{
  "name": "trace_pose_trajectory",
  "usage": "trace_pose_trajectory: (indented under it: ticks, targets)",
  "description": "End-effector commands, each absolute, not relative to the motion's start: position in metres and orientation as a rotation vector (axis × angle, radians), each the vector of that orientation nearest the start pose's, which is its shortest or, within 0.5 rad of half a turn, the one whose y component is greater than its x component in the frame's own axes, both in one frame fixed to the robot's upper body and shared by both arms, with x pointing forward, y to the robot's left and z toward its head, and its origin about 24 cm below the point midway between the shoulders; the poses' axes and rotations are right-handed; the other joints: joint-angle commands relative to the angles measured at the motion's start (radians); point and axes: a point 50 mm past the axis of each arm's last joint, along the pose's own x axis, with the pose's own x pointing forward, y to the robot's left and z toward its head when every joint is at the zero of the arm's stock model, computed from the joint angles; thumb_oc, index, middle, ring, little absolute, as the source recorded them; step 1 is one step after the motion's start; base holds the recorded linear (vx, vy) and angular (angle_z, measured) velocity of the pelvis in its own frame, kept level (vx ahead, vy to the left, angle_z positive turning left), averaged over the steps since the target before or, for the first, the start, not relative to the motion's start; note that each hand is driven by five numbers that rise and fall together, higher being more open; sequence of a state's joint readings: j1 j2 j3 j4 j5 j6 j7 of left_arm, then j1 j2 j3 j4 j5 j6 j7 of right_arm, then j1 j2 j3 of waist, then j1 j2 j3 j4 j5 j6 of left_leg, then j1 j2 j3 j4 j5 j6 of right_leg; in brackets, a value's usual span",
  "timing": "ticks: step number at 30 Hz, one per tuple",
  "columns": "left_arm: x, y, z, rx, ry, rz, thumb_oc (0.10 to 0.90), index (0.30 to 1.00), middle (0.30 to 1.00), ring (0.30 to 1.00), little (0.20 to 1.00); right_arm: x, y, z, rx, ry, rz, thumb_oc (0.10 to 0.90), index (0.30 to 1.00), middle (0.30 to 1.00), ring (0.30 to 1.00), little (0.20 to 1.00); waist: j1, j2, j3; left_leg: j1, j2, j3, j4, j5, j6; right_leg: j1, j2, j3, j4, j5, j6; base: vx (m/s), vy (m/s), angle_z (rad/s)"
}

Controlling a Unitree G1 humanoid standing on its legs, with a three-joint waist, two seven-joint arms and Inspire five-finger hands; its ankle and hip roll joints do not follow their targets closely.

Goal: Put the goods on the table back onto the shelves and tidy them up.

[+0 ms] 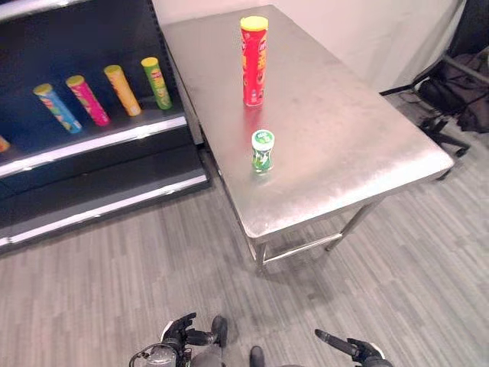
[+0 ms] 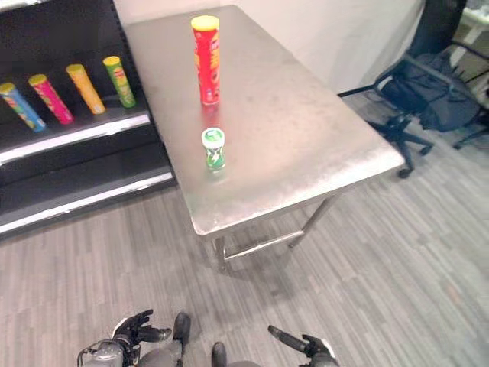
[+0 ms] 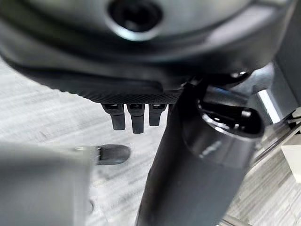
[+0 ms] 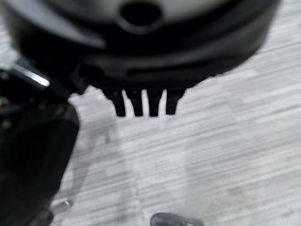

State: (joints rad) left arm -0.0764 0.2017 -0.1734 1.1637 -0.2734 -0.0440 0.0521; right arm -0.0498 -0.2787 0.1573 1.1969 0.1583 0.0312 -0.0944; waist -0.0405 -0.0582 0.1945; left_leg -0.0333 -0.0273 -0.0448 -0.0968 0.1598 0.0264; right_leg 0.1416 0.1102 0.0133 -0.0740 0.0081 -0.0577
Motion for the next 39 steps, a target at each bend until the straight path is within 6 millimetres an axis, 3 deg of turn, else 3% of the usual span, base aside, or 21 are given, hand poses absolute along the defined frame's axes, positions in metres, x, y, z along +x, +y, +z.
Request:
trace_pose_trajectory:
  ticks: [1,4,6,11,12,15,16,18,19,20,21,22,25,26,27,28,30,32,35,37,39]
  targets:
    - [0.149,0.233,-0.14,0.13,0.971,0.186,0.8,0.9,0.9,0.9,0.9,0.11,-0.265,-0.147,-0.32,1.163,-0.221,0.8,0.9,0.9,0.9,0.9,0.03,0.015,-0.03,-0.009,0.038,0.01,0.01,-0.122,-0.077,-0.091,-0.259,0.063,-0.005,0.035,0.222,0.02,0.273,-0.29]
    - [0.143,0.243,-0.141,0.137,0.993,0.222,0.8,0.9,0.9,0.9,0.9,0.108,-0.266,-0.148,-0.307,1.17,-0.24,0.8,0.9,0.9,0.9,0.9,0.028,0.003,-0.022,0.009,0.023,0.047,0.01,-0.147,-0.057,-0.142,-0.275,0.094,0.075,0.042,0.245,-0.02,0.201,-0.44]
    - [0.142,0.253,-0.139,0.132,0.99,0.265,0.8,0.9,0.9,0.9,0.9,0.109,-0.274,-0.145,-0.281,1.155,-0.296,0.8,0.9,0.9,0.9,0.9,0.018,-0.01,0.0,0.029,0.024,0.091,0.01,-0.159,-0.051,-0.208,-0.289,0.104,0.163,0.11,0.272,-0.06,0.14,-0.33]
    - [0.142,0.269,-0.133,0.148,0.971,0.31,0.8,0.9,0.9,0.9,0.9,0.104,-0.324,-0.122,-0.196,1.048,-0.587,0.8,0.9,0.9,0.9,0.9,-0.012,-0.016,0.006,0.053,0.034,0.132,0.01,-0.185,-0.053,-0.239,-0.267,0.03,0.133,0.108,0.252,0.0,0.042,-0.61]
    - [0.143,0.272,-0.131,0.146,0.963,0.325,0.8,0.9,0.9,0.9,0.9,0.109,-0.356,-0.099,-0.212,0.933,-0.711,0.8,0.9,0.9,0.9,0.9,-0.025,-0.02,-0.001,0.054,0.028,0.139,0.01,-0.189,-0.053,-0.216,-0.263,0.03,0.073,0.099,0.25,0.03,0.01,-0.19]
    - [0.14,0.27,-0.133,0.151,0.973,0.322,0.8,0.9,0.9,0.9,0.9,0.132,-0.397,-0.041,-0.333,0.673,-0.794,0.8,0.9,0.9,0.9,0.9,-0.045,-0.022,-0.009,0.067,0.035,0.156,0.01,-0.198,-0.056,-0.212,-0.242,0.068,0.052,0.109,0.252,0.05,-0.018,0.0]
    - [0.139,0.266,-0.134,0.149,0.972,0.307,0.8,0.9,0.9,0.9,0.9,0.158,-0.411,0.01,-0.391,0.433,-0.786,0.8,0.9,0.9,0.9,0.9,-0.055,-0.021,-0.018,0.086,0.039,0.164,0.01,-0.209,-0.059,-0.188,-0.242,0.062,0.019,0.109,0.247,0.12,-0.051,-0.44]
    - [0.137,0.261,-0.136,0.128,0.97,0.296,0.8,0.9,0.9,0.9,0.9,0.183,-0.407,0.068,-0.428,0.154,-0.71,0.8,0.9,0.9,0.9,0.9,-0.058,-0.021,-0.032,0.098,0.045,0.165,0.01,-0.213,-0.064,-0.17,-0.236,0.057,-0.003,0.109,0.241,0.14,-0.102,-0.43]
    - [0.137,0.258,-0.136,0.108,0.953,0.283,0.8,0.9,0.9,0.9,0.9,0.2,-0.397,0.113,-0.457,-0.053,-0.645,0.8,0.9,0.9,0.9,0.9,-0.056,-0.021,-0.045,0.103,0.052,0.16,0.01,-0.218,-0.07,-0.16,-0.227,0.053,-0.013,0.099,0.237,0.14,-0.126,-0.16]
    - [0.138,0.257,-0.135,0.106,0.945,0.274,0.8,0.9,0.9,0.9,0.9,0.206,-0.39,0.131,-0.454,-0.139,-0.599,0.8,0.9,0.9,0.9,0.9,-0.056,-0.02,-0.047,0.108,0.057,0.154,0.01,-0.218,-0.072,-0.155,-0.222,0.05,-0.013,0.093,0.234,0.1,-0.159,-0.05]
    - [0.151,0.253,-0.128,0.099,0.884,0.23,0.8,0.9,0.9,0.9,0.9,0.217,-0.378,0.168,-0.464,-0.299,-0.526,0.8,0.9,0.9,0.9,0.9,-0.043,-0.03,-0.025,0.072,0.062,0.129,0.105,-0.228,-0.077,-0.144,-0.222,0.046,-0.007,0.079,0.216,0.01,-0.14,0.19]
    - [0.158,0.249,-0.125,0.083,0.855,0.218,0.8,0.9,0.9,0.9,0.9,0.222,-0.369,0.183,-0.449,-0.365,-0.474,0.8,0.9,0.9,0.9,0.9,-0.037,-0.038,-0.007,0.018,0.053,0.105,0.197,-0.251,-0.085,-0.142,-0.229,0.04,-0.002,0.075,0.204,-0.03,-0.121,0.37]
    - [0.16,0.245,-0.123,0.071,0.834,0.192,0.8,0.9,0.9,0.9,0.9,0.23,-0.361,0.202,-0.398,-0.458,-0.424,0.8,0.9,0.9,0.9,0.9,-0.027,-0.046,0.004,-0.078,0.062,0.01,0.306,-0.265,-0.125,-0.133,-0.235,0.036,-0.003,0.053,0.195,0.02,0.047,0.74]
    - [0.16,0.242,-0.123,0.063,0.827,0.174,0.8,0.9,0.9,0.9,0.9,0.23,-0.358,0.207,-0.371,-0.484,-0.4,0.8,0.9,0.9,0.9,0.9,-0.022,-0.046,-0.003,-0.079,0.104,-0.008,0.271,-0.241,-0.131,-0.124,-0.246,0.041,-0.005,0.043,0.201,0.32,0.495,0.61]
    - [0.16,0.242,-0.121,0.078,0.818,0.155,0.8,0.9,0.9,0.9,0.9,0.226,-0.357,0.212,-0.296,-0.546,-0.396,0.8,0.9,0.9,0.9,0.9,-0.004,-0.061,-0.019,-0.109,0.247,-0.057,0.136,-0.142,-0.141,-0.107,-0.303,0.057,-0.01,0.007,0.229,0.41,0.717,0.66]
    - [0.16,0.241,-0.122,0.099,0.824,0.134,0.8,0.9,0.9,0.9,0.9,0.227,-0.355,0.207,-0.289,-0.527,-0.395,0.8,0.9,0.9,0.9,0.9,-0.003,-0.047,-0.035,-0.104,0.282,-0.096,0.062,-0.1,-0.15,-0.103,-0.324,0.07,-0.012,-0.017,0.24,0.41,0.781,0.6]
    - [0.16,0.24,-0.122,0.108,0.826,0.129,0.8,0.9,0.9,0.9,0.9,0.228,-0.354,0.205,-0.285,-0.528,-0.403,0.8,0.9,0.9,0.9,0.9,0.01,-0.038,-0.042,-0.1,0.271,-0.135,0.066,-0.097,-0.172,-0.098,-0.34,0.07,-0.013,-0.015,0.249,0.2,0.477,0.22]
    - [0.166,0.233,-0.122,0.139,0.823,0.087,0.8,0.9,0.9,0.9,0.9,0.232,-0.35,0.203,-0.263,-0.533,-0.419,0.8,0.9,0.9,0.9,0.9,-0.01,-0.018,-0.068,-0.066,0.208,-0.099,0.052,-0.148,-0.179,-0.116,-0.43,0.053,-0.013,0.112,0.282,0.17,0.601,-0.48]
    - [0.164,0.25,-0.118,0.181,0.818,0.117,0.8,0.9,0.9,0.9,0.9,0.246,-0.335,0.204,-0.182,-0.576,-0.382,0.8,0.9,0.9,0.9,0.9,0.016,-0.025,-0.059,-0.027,0.167,0.001,0.032,-0.162,-0.149,-0.195,-0.467,0.001,0.011,0.266,0.283,-0.02,0.398,-0.67]
    - [0.16,0.264,-0.116,0.181,0.828,0.17,0.8,0.9,0.9,0.9,0.9,0.248,-0.334,0.205,-0.179,-0.58,-0.378,0.8,0.9,0.9,0.9,0.9,0.019,-0.007,-0.056,-0.008,0.131,0.036,0.019,-0.157,-0.114,-0.193,-0.396,0.0,0.048,0.189,0.261,-0.02,0.39,-1.04]
    - [0.153,0.27,-0.118,0.18,0.851,0.193,0.8,0.9,0.9,0.9,0.9,0.25,-0.334,0.208,-0.189,-0.585,-0.375,0.8,0.9,0.9,0.9,0.9,0.028,-0.004,-0.055,-0.001,0.117,0.05,0.018,-0.161,-0.106,-0.182,-0.376,-0.01,0.053,0.161,0.258,-0.01,0.254,-0.21]
